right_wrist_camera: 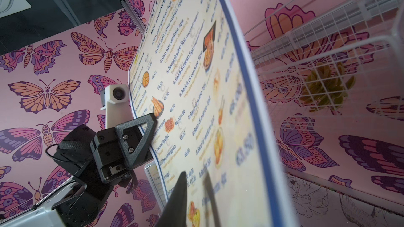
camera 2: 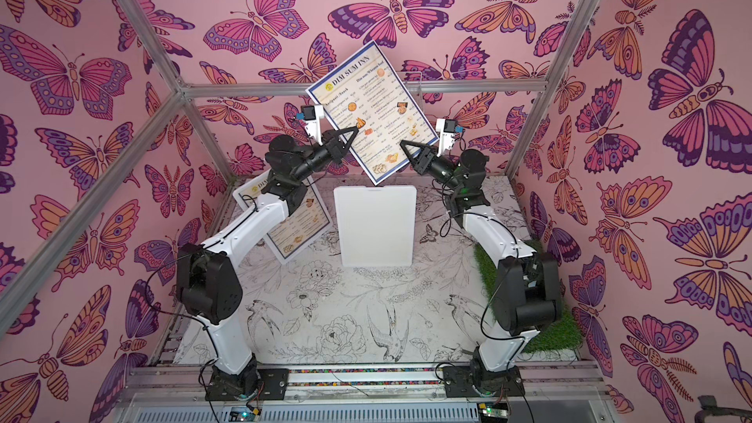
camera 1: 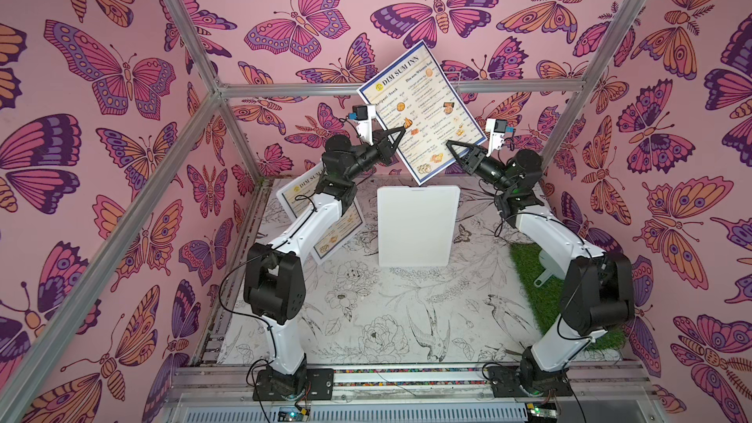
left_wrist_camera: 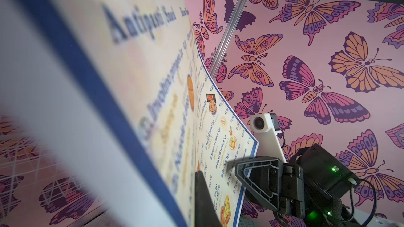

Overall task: Insert the menus into the narrow rack
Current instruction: Insert the menu into the narrow rack.

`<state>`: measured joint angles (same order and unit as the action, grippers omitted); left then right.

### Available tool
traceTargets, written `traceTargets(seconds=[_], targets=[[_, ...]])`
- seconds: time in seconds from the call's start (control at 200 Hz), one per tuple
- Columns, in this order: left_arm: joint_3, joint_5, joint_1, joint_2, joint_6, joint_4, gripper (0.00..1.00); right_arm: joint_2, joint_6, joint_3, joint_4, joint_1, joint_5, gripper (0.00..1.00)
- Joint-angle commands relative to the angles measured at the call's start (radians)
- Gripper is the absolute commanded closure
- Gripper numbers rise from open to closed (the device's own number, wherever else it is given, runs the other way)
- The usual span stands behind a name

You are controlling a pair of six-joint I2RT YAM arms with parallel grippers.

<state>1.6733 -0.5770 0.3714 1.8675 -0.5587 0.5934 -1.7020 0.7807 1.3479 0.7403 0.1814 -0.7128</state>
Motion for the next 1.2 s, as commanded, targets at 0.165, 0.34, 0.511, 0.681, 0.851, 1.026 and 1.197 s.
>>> traceTargets(seconds=[0.165, 0.34, 0.511, 0.681, 0.851, 1.026, 1.197], targets=[[-0.012, -0.008, -0.011, 0.011, 0.003, 0.048, 0.98, -0.016, -0.014, 0.034, -0.004, 0.012, -0.019, 0.77], [-0.017, -0.011, -0.014, 0.017, -0.012, 0.060, 0.98, -0.016, -0.015, 0.032, -0.007, 0.014, -0.019, 0.77], [-0.039, -0.008, -0.014, 0.001, -0.022, 0.069, 0.98, -0.013, -0.020, 0.029, -0.014, 0.016, -0.019, 0.77], [-0.070, -0.002, -0.014, -0.021, -0.021, 0.072, 0.98, -0.008, -0.021, 0.023, -0.019, 0.018, -0.019, 0.77], [-0.089, 0.002, -0.014, -0.034, -0.019, 0.074, 0.98, -0.007, -0.021, 0.021, -0.019, 0.020, -0.021, 0.77], [-0.093, 0.003, -0.014, -0.037, -0.020, 0.072, 0.98, -0.007, -0.020, 0.019, -0.019, 0.021, -0.022, 0.77], [-0.105, 0.008, -0.014, -0.053, -0.016, 0.069, 0.98, -0.008, -0.021, 0.020, -0.023, 0.024, -0.022, 0.77]])
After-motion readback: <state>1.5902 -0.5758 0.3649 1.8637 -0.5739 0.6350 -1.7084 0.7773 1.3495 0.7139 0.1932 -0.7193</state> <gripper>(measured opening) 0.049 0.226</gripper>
